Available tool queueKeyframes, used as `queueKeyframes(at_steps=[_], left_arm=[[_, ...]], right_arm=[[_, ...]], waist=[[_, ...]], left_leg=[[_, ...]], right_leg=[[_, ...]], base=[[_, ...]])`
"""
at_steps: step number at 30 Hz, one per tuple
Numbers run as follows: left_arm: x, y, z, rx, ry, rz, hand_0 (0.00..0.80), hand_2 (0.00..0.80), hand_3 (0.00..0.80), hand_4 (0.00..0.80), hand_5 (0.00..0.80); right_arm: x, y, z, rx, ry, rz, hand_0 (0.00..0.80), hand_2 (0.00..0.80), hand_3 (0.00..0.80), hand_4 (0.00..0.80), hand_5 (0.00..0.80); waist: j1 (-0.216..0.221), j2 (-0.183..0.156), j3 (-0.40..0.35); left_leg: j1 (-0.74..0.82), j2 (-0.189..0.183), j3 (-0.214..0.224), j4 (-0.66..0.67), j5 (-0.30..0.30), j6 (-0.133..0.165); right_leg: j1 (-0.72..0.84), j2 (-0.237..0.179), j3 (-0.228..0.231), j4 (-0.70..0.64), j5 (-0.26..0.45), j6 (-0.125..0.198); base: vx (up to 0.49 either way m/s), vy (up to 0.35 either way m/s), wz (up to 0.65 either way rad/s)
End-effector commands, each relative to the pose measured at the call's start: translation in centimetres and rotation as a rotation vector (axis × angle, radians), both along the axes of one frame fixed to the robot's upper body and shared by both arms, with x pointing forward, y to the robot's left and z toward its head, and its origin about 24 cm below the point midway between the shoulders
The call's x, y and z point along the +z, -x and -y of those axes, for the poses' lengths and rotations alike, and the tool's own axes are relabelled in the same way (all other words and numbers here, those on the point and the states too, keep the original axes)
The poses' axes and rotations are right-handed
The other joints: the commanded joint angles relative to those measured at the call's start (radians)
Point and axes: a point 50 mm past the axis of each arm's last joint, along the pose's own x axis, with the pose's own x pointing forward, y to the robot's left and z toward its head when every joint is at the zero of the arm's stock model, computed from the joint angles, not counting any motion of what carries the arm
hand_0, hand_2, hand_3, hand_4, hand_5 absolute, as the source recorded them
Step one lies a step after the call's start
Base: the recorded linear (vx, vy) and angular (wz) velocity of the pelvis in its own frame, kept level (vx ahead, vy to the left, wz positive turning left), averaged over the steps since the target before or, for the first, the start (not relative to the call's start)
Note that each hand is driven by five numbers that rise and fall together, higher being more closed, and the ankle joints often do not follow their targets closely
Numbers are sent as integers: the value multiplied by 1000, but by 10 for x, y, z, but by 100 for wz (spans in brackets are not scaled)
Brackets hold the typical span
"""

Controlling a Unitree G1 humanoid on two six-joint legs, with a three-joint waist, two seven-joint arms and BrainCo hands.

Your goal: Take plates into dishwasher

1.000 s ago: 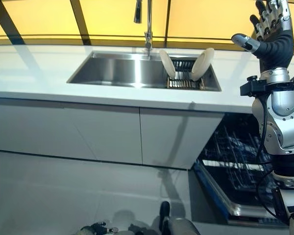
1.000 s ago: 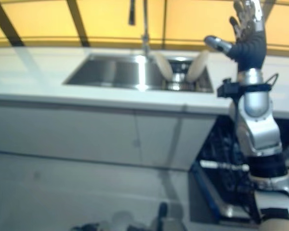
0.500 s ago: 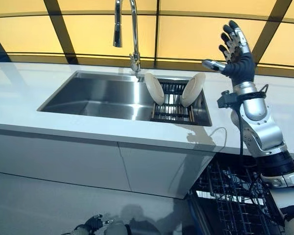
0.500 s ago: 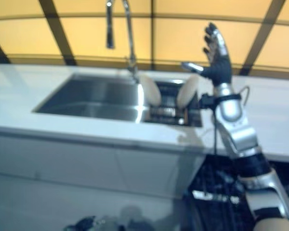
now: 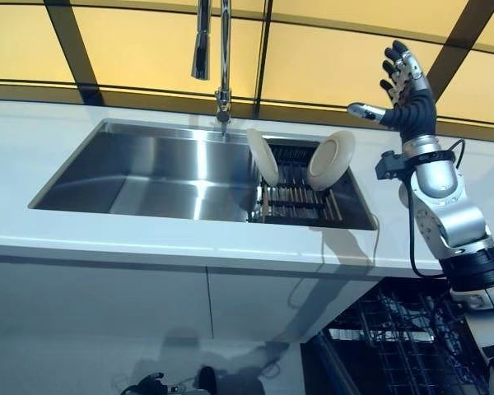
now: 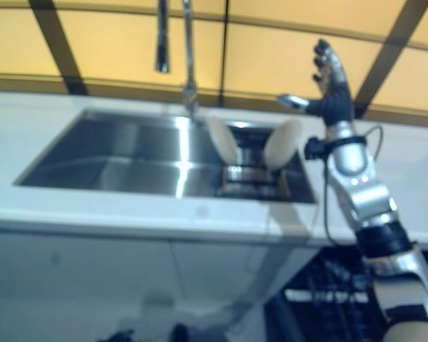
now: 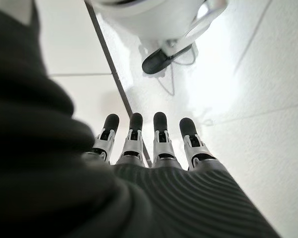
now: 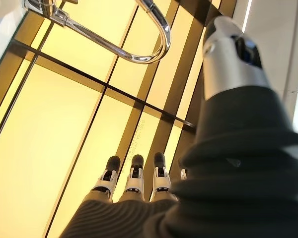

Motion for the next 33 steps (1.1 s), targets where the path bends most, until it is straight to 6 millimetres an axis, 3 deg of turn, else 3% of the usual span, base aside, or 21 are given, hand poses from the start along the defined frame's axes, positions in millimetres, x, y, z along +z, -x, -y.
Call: queueKeyframes(at_steps=[1,4,8,10,11,13,16,17,19,23,27,33], left_arm=[[2,-7,-1,-27,-8,14,0,0,0,0,0],[4,-14,1,-57,-11,27,0,0,0,0,0],[5,-18,5,-91,-5,43,0,0,0,0,0],[6,-22,7,-122,-19,51,0,0,0,0,0],[6,-23,7,-125,-24,53,0,0,0,0,0],[7,-25,4,-127,-39,53,0,0,0,0,0],[9,-27,1,-122,-46,54,0,0,0,0,0],[11,-30,-3,-117,-53,47,0,0,0,0,0],[10,-28,-3,-109,-55,36,0,0,0,0,0],[7,-19,-5,-108,-72,3,0,0,0,0,0],[7,-13,-11,-100,-77,-6,0,0,0,0,0],[6,-13,-8,-85,-39,1,0,0,0,0,0]], right_arm=[[18,16,22,-55,-39,118,0,0,0,0,0],[9,21,34,-91,-55,113,0,0,0,0,0],[0,27,43,-120,-67,99,0,0,0,0,0],[-5,27,45,-133,-75,84,0,0,0,0,0],[-5,26,45,-133,-74,80,0,0,0,0,0],[-5,21,43,-138,-69,58,0,0,0,0,0],[-2,18,43,-139,-73,49,0,0,0,0,0],[0,16,46,-137,-101,30,0,0,0,0,0],[-2,15,47,-136,-120,11,0,0,0,0,0],[-11,10,42,-110,-185,-63,0,0,0,0,0],[-23,5,41,-94,-250,-123,0,0,0,0,0],[-45,-7,37,-80,-315,-244,0,0,0,0,0]], waist=[[7,4,-42],[4,7,-47],[1,12,-55],[4,24,-52],[6,27,-49],[17,38,-45],[24,55,-41],[29,58,-40],[27,57,-42],[24,57,-36],[17,55,-42],[22,45,-69]], left_leg=[[-114,70,-39,137,-176,-37],[-78,13,-46,121,-204,11],[-14,-39,-38,61,-222,49],[31,-46,-20,22,-229,52],[41,-44,-12,10,-225,53],[65,-27,6,-25,-203,44],[81,6,19,-39,-193,27],[77,24,43,-40,-194,17],[76,24,46,-40,-205,11],[89,19,18,-40,-224,18],[111,21,-1,-40,-238,23],[145,44,30,-40,-236,-1]], right_leg=[[-67,-53,-48,190,94,7],[-131,-117,-57,354,212,12],[-223,-197,-81,610,283,20],[-288,-207,-77,668,288,37],[-304,-199,-81,650,269,37],[-325,-146,-100,529,199,30],[-306,-89,-121,385,172,19],[-304,-30,-133,157,174,25],[-310,4,-99,14,215,44],[-349,34,-20,-76,260,56],[-313,41,16,-91,256,51],[-210,50,-14,-126,200,28]], base=[[571,502,-9],[526,479,-12],[378,365,-11],[302,325,-13],[159,178,-18],[139,49,-13],[89,-55,-12],[75,-102,-10],[96,-108,-15],[116,-131,0],[137,-224,34],[147,-298,35]])
